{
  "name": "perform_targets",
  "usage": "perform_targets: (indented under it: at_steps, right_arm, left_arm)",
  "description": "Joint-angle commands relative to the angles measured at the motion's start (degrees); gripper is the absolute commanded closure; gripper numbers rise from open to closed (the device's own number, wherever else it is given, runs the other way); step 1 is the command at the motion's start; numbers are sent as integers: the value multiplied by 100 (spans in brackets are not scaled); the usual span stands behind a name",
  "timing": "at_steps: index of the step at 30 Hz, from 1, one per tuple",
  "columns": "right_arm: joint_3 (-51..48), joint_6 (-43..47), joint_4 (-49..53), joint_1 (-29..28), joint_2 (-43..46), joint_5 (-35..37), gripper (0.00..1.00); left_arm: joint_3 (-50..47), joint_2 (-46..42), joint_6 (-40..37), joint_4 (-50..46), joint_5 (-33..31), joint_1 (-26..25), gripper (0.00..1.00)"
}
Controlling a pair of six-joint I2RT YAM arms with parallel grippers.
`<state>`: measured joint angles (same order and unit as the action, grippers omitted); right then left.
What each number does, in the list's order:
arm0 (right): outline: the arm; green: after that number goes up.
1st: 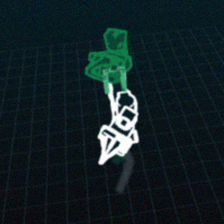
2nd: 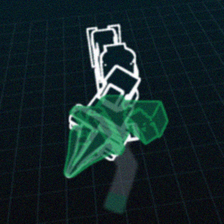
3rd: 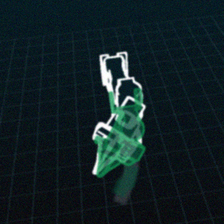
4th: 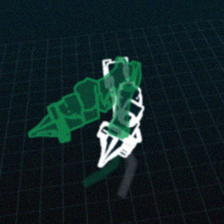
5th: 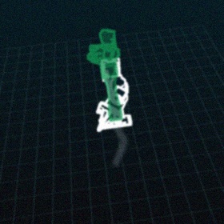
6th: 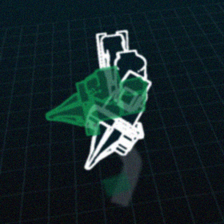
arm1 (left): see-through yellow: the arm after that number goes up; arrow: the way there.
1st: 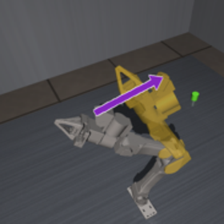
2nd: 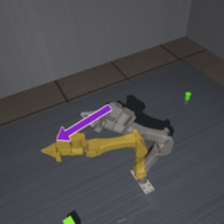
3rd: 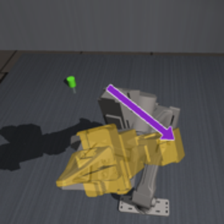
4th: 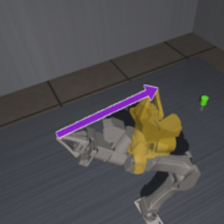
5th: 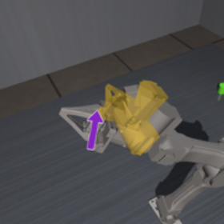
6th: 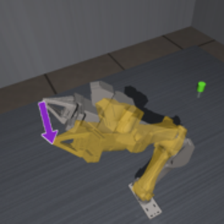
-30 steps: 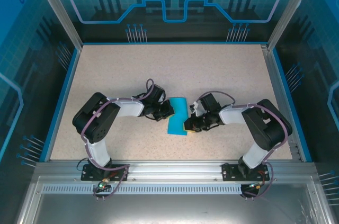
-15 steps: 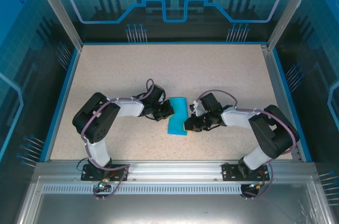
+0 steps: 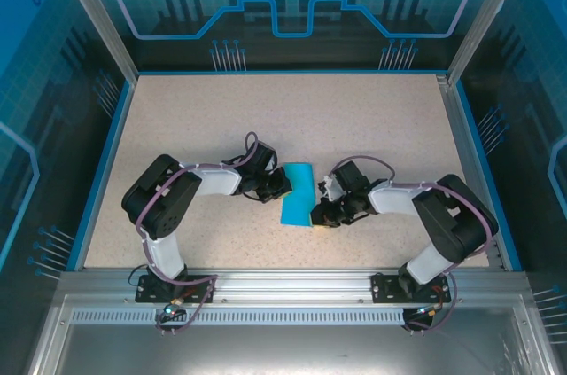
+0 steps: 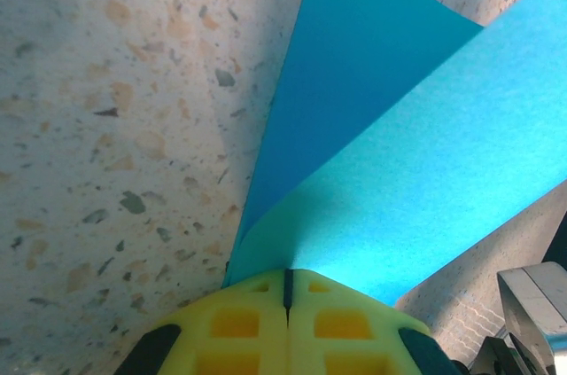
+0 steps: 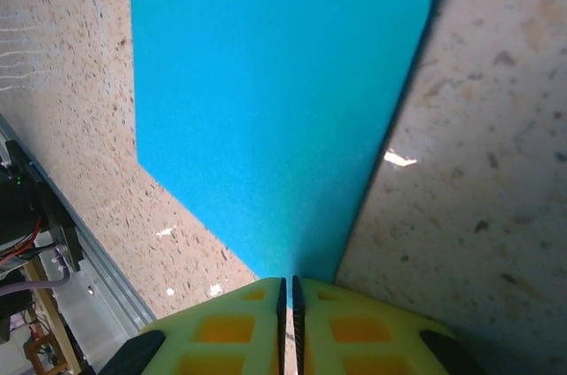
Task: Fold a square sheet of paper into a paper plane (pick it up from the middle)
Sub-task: Fold the square sheet of paper in half at the center of the table.
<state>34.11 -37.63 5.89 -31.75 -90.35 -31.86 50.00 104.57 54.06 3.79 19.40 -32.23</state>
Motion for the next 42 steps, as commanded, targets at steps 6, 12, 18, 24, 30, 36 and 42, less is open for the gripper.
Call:
perform_targets:
  at_steps: [6,12,18,24,30,36,42]
  right_arm:
    - [184,-42,246,-42,473,-100,86]
    - [198,-125,272,2,560,26,86]
    - [114,-183,39,-15,526,-190,86]
    - [32,-86,-70,-63,268,-393,86]
    - [-22,179,190,-90,-82,-143,86]
    - [-23,259,510,-85,-167,164,85]
    - [383,126,492,154,550,-9,85]
  left_arm:
    - [-173,267,-36,-441,-173,-64,100]
    - [-156,300,-27,-374,-130,-59,100]
    - [-201,267,-29,-381,-147,-63,100]
    - [-199,283,-34,-370,-138,-58,100]
    - [-173,297,-35,-371,-122,-57,100]
    - [-183,265,-37,-379,-114,-56,100]
    - [-175,223,-98,-375,-7,-60,100]
